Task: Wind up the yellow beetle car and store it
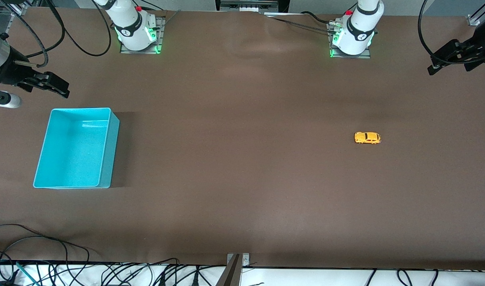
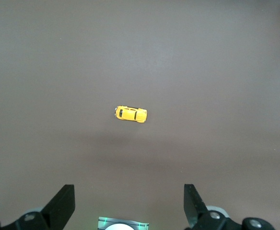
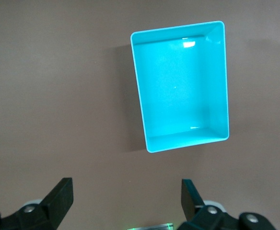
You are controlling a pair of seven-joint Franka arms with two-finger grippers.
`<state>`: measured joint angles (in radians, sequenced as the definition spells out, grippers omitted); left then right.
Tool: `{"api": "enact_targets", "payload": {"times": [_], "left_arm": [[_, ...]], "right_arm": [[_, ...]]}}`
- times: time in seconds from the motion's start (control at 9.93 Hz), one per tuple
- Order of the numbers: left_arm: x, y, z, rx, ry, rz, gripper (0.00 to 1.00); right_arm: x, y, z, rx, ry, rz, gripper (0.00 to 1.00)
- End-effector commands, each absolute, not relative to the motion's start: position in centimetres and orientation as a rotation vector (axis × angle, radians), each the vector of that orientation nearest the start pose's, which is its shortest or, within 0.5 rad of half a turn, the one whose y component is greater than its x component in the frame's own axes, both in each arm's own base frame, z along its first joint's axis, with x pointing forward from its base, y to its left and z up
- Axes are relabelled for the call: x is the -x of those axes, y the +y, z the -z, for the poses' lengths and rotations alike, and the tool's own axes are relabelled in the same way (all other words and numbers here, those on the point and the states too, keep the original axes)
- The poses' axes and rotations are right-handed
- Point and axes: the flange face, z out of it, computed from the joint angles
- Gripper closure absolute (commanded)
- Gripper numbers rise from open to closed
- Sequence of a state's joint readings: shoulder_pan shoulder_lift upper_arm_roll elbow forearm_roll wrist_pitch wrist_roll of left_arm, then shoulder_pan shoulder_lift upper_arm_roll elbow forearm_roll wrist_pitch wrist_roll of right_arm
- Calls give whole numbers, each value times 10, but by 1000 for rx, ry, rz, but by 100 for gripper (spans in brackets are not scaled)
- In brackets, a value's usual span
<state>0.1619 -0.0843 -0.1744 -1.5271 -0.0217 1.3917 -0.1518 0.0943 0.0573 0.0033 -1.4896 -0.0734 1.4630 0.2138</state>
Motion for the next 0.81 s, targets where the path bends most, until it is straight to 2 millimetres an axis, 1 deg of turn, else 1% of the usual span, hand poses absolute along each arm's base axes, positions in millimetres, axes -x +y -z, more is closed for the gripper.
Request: {"api": "enact_targets", "payload": {"times": [0.0,0.3,0.6,0.7], "left_arm": [[-507,-14,-678,3126,-226,-79,0],[-506,-15,-678,3127,-224,-76,0],[-506,-14,-678,3127,-226,-76,0],[-507,-14,-678,3126,-229,-76,0]], "right_arm": [[-552,44,-629,3230,141,-134,0],[-549,45,-630,3226,161,-151,0],[-557,45,-628,3228,165,-89,0],[-556,44,-629,3227,166,-101,0]]}}
